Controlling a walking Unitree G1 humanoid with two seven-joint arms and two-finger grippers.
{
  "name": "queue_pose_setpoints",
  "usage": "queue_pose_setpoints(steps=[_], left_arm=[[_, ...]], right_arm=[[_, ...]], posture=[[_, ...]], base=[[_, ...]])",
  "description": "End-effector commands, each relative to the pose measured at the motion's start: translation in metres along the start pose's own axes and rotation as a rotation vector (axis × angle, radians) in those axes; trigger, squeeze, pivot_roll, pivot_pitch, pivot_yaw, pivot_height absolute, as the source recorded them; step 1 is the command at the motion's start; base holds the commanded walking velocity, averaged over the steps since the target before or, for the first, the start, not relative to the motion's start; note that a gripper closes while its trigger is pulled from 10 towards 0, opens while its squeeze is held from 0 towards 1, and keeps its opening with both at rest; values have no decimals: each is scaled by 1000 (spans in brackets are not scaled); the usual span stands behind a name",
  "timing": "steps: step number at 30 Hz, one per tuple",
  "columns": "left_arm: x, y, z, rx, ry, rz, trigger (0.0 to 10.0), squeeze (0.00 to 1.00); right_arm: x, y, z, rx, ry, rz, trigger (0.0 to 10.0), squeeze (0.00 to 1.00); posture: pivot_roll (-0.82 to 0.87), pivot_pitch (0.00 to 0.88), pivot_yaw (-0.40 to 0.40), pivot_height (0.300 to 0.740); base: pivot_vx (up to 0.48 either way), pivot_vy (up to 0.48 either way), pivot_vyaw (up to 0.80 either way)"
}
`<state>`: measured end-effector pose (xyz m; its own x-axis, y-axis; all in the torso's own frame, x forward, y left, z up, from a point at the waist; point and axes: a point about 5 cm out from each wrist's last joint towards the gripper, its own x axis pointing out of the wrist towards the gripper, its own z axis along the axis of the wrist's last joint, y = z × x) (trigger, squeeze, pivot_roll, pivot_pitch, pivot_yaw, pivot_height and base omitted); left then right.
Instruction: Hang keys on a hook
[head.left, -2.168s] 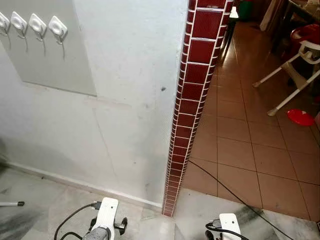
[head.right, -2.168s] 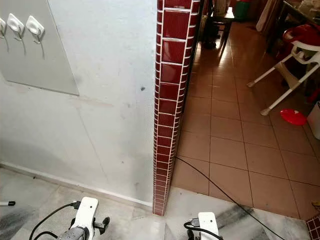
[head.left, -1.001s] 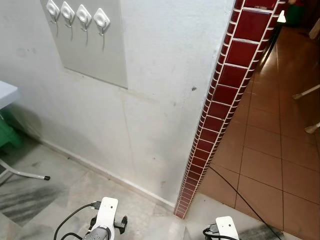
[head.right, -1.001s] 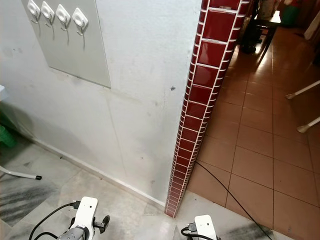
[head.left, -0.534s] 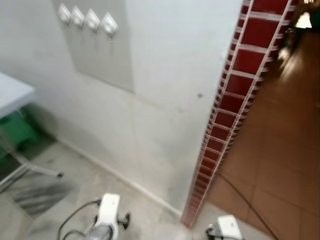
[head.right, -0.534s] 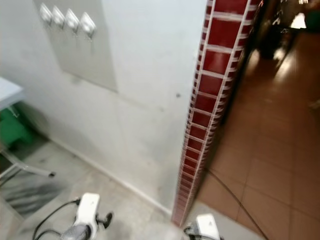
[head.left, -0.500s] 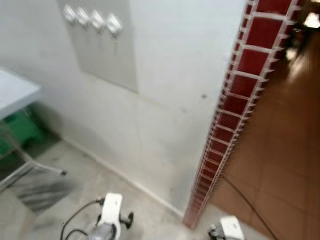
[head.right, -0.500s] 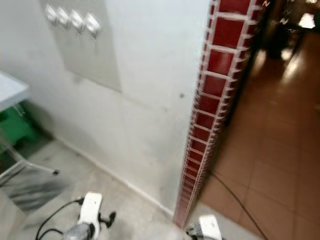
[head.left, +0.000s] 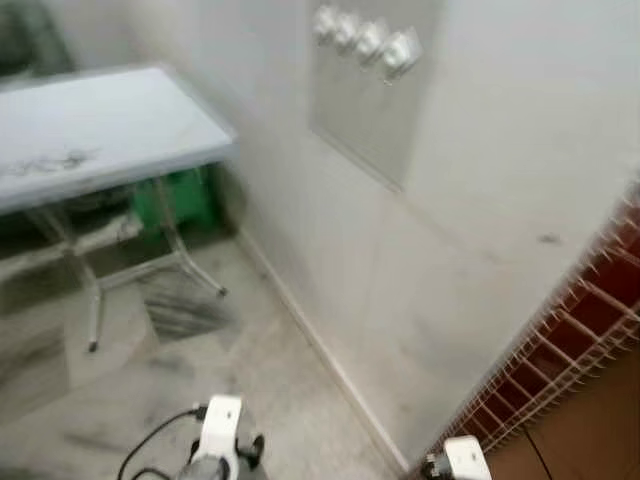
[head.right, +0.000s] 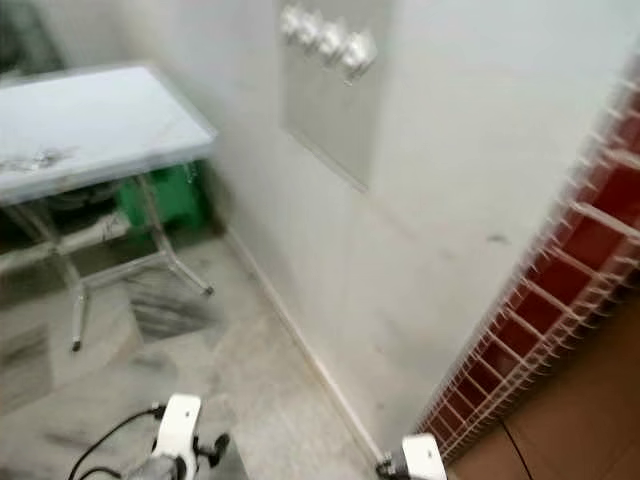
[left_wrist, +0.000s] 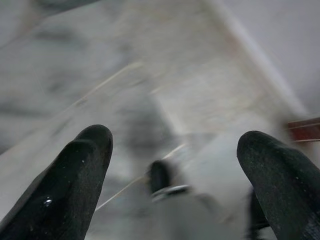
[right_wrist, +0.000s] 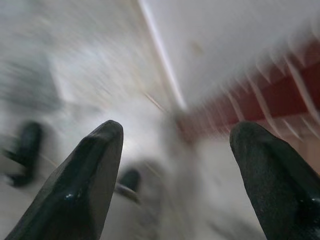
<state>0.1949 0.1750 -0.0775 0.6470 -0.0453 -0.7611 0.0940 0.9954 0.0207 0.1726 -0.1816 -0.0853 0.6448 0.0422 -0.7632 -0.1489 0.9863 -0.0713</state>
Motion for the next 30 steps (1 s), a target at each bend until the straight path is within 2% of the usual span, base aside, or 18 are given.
queue_pose_setpoints(steps=[1,12,30], left_arm=[[2,-8,5,-6,-12,-26,10000,0],[2,-13,1,-35,5,-29,10000,0],[1,-12,-1,-52,4,-20,10000,0]], right_arm=[[-3,-4,-8,1,24,-11,10000,0],[-3,-5,-9,1,24,-9,10000,0],[-4,-8,-9,17,20,-17,10000,0]], posture=[[-11,0,-42,740],[-12,0,-49,740],[-18,0,-51,740]], base=[[0,0,794],[0,0,794],[0,0,795]])
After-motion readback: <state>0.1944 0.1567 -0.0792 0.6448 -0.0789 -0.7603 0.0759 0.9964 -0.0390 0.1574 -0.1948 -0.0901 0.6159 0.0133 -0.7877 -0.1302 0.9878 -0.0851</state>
